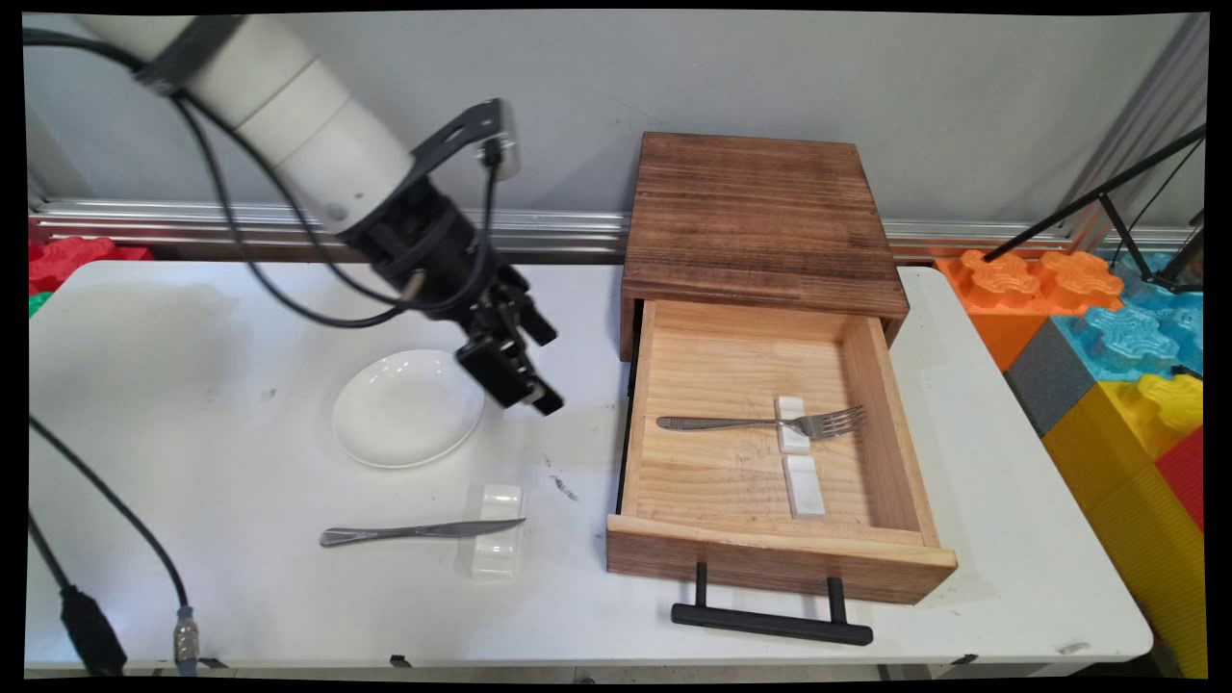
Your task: Pick up the knife from the right of the white plate, then place the picked object into the drawer
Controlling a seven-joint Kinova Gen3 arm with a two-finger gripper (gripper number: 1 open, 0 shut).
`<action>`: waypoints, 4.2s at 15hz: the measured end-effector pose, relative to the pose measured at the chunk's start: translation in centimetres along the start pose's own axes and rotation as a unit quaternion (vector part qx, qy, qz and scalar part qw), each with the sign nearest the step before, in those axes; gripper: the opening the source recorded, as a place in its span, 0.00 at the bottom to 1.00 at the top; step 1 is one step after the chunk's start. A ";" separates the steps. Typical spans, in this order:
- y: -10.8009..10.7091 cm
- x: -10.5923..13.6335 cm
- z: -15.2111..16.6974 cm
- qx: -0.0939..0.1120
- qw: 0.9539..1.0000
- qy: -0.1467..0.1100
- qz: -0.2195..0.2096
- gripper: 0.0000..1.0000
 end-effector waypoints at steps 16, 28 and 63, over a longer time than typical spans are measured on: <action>0.7 -14.0 -1.1 0.003 0.999 -0.028 0.016 1.00; 0.1 -17.9 3.6 0.003 0.997 -0.064 0.046 1.00; -1.3 -18.8 10.1 0.008 0.992 -0.106 0.062 0.00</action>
